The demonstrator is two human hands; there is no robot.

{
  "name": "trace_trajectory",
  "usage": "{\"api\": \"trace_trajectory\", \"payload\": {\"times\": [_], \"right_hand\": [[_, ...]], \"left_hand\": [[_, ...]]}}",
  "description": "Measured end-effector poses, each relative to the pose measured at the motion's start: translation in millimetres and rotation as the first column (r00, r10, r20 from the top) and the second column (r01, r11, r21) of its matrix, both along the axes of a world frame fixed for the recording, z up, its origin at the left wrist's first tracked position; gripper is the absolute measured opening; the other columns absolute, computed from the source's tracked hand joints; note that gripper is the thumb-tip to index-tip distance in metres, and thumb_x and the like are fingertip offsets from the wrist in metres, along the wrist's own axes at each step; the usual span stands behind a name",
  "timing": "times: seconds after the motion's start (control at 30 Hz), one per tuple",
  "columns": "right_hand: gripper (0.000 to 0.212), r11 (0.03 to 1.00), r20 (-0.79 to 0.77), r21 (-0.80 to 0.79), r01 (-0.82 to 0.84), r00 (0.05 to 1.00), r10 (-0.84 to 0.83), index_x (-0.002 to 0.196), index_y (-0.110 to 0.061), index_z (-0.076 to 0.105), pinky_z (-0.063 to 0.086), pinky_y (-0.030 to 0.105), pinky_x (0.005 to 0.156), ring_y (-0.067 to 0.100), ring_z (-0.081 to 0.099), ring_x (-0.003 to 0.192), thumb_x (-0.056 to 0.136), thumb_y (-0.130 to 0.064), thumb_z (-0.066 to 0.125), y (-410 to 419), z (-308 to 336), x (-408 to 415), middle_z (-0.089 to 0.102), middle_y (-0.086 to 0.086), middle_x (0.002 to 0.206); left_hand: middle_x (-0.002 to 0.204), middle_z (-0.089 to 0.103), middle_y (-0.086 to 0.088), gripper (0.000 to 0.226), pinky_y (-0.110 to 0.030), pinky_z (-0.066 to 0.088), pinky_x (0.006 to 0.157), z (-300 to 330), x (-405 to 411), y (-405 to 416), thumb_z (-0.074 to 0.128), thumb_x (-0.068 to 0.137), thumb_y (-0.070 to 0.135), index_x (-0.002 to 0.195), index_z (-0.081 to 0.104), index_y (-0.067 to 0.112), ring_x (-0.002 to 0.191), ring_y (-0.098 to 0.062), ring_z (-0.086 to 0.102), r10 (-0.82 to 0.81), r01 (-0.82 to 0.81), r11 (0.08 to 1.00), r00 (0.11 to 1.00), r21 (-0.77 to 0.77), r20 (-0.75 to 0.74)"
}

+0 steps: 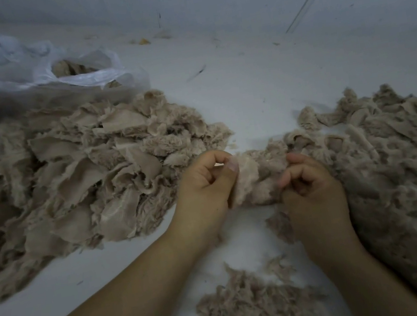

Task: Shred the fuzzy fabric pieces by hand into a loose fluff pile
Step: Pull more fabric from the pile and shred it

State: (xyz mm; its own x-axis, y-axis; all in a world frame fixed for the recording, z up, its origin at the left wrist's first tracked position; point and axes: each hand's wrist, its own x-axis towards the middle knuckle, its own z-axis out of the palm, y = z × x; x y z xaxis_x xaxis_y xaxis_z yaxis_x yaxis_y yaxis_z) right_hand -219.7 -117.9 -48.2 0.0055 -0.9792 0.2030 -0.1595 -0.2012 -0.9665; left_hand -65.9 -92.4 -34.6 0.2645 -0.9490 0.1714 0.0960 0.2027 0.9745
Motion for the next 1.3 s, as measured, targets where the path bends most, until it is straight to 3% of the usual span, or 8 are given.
{"api": "trace_trajectory", "payload": {"times": [0.2,0.43,0.57,0.67,0.73,0.87,1.0,1.3], "right_hand": [[0.027,0.988,-0.075,-0.01,-0.152,0.986,0.151,0.079,-0.034,0.077,0.043,0.003,0.086,-0.017,0.046,0.117,0.088,-0.01,0.068,1,4,2,0.048,-0.017,0.138],[0.016,0.988,-0.427,-0.018,-0.155,0.895,0.132,0.076,-0.03,0.077,0.039,0.011,0.091,0.003,0.04,0.131,0.086,-0.017,0.074,1,-2,3,0.042,-0.012,0.145],[0.027,0.993,-0.214,-0.091,-0.069,0.976,0.048,0.077,-0.035,0.07,0.04,-0.002,0.074,-0.019,0.05,0.105,0.085,-0.01,0.073,3,2,6,0.053,-0.005,0.132],[0.011,0.989,0.035,-0.095,-0.113,0.992,0.117,0.081,-0.03,0.072,0.049,0.016,0.074,0.0,0.063,0.09,0.086,-0.031,0.063,4,8,4,0.067,-0.003,0.101],[0.026,0.972,0.092,-0.058,-0.228,0.968,0.233,0.084,-0.021,0.074,0.052,0.025,0.063,0.011,0.067,0.072,0.087,-0.044,0.061,6,9,3,0.071,-0.001,0.079],[0.047,0.978,0.044,-0.061,-0.201,0.978,0.204,0.074,0.003,0.062,0.046,0.046,0.052,0.027,0.05,0.057,0.089,-0.041,0.062,5,6,1,0.056,0.025,0.066],[0.029,0.987,0.117,0.006,-0.161,0.98,0.159,0.077,-0.018,0.074,0.043,0.028,0.047,0.011,0.052,0.051,0.099,-0.028,0.058,3,4,-3,0.06,0.001,0.055],[0.035,0.988,0.209,0.093,-0.125,0.972,0.104,0.069,-0.022,0.076,0.045,0.02,0.045,0.009,0.056,0.046,0.099,-0.025,0.058,5,4,2,0.063,0.0,0.054]], "left_hand": [[0.054,0.058,0.002,0.02,-0.02,0.035,0.043,-3,-2,-1,0.059,0.095,0.004,0.078,0.061,0.014,0.044,-0.011,0.043,-0.026,0.025,1.0,0.999,0.006,0.048],[0.046,0.049,-0.01,0.014,-0.021,0.034,0.038,4,3,-1,0.06,0.094,0.018,0.08,0.06,0.02,0.032,-0.017,0.039,0.064,-0.069,0.994,0.996,-0.09,-0.061],[0.047,0.059,0.003,0.016,-0.014,0.037,0.043,1,-2,0,0.065,0.091,0.013,0.078,0.066,0.02,0.038,-0.005,0.049,0.047,-0.046,0.997,0.999,-0.066,0.01],[0.055,0.065,-0.008,0.01,-0.027,0.044,0.051,0,-6,-2,0.066,0.085,0.025,0.076,0.071,0.025,0.05,-0.018,0.057,-0.01,0.012,0.999,0.999,-0.045,0.049],[0.059,0.063,-0.021,0.011,-0.034,0.043,0.053,0,-9,-2,0.065,0.086,0.028,0.08,0.071,0.021,0.054,-0.025,0.054,-0.048,0.051,0.998,0.996,-0.044,0.071],[0.057,0.063,-0.002,0.014,-0.018,0.043,0.046,0,-12,-1,0.062,0.094,0.021,0.082,0.07,0.017,0.048,-0.008,0.055,-0.128,0.128,0.992,0.99,-0.001,0.053],[0.052,0.051,-0.014,0.009,-0.013,0.028,0.036,4,-4,-1,0.067,0.088,0.013,0.08,0.066,0.015,0.03,-0.008,0.034,-0.101,0.106,0.993,0.99,0.046,-0.095],[0.033,0.04,-0.007,0.022,-0.013,0.023,0.039,10,24,9,0.074,0.08,0.014,0.074,0.054,0.006,0.022,-0.011,0.025,-0.339,0.358,0.932,0.915,0.052,-0.219]]}}
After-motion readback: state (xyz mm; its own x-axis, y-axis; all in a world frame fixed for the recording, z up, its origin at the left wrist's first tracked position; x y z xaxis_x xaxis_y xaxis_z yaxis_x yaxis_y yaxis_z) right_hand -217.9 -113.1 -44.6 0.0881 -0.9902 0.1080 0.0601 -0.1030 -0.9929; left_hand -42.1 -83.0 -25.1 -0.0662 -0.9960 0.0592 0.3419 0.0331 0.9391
